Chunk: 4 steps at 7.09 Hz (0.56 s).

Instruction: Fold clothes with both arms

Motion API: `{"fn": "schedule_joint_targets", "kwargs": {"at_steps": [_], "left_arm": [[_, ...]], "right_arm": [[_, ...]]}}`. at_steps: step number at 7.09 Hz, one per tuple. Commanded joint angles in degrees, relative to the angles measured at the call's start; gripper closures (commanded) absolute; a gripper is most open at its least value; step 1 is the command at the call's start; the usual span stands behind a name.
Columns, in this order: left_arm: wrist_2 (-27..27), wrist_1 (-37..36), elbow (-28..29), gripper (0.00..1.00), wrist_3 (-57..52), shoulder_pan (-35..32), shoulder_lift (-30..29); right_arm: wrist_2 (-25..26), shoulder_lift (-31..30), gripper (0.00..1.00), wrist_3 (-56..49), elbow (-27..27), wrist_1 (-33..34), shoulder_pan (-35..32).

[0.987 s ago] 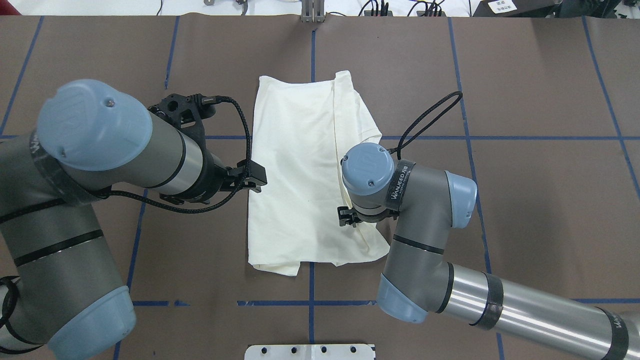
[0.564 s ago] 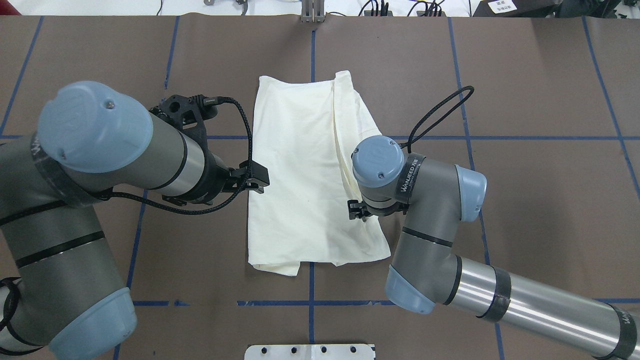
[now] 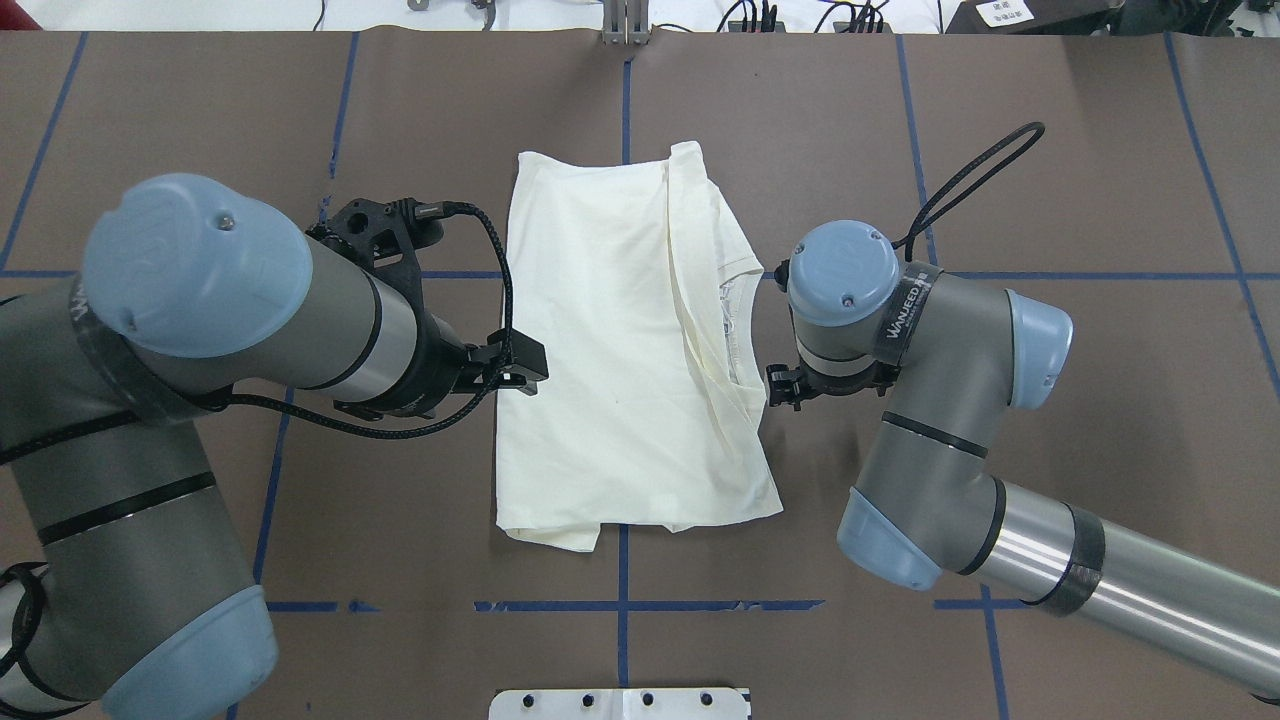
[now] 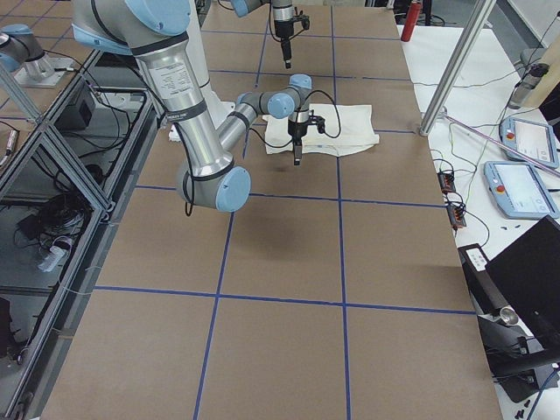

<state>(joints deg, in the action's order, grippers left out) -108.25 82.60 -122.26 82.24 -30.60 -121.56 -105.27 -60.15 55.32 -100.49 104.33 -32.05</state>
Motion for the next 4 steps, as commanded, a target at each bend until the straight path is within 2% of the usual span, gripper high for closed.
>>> {"fn": "schedule_joint_targets", "kwargs": {"at_steps": [1, 4], "left_arm": [[0.0, 0.0, -0.1, 0.0, -0.1, 0.0, 0.1], [0.0, 0.0, -0.2, 0.0, -0.5, -0.1, 0.6]], "right_arm": [[0.3, 2.7, 0.0, -0.6, 0.3, -6.2, -0.1], [0.8, 7.8, 0.0, -3.0, 8.9, -23.6, -0.1]]}}
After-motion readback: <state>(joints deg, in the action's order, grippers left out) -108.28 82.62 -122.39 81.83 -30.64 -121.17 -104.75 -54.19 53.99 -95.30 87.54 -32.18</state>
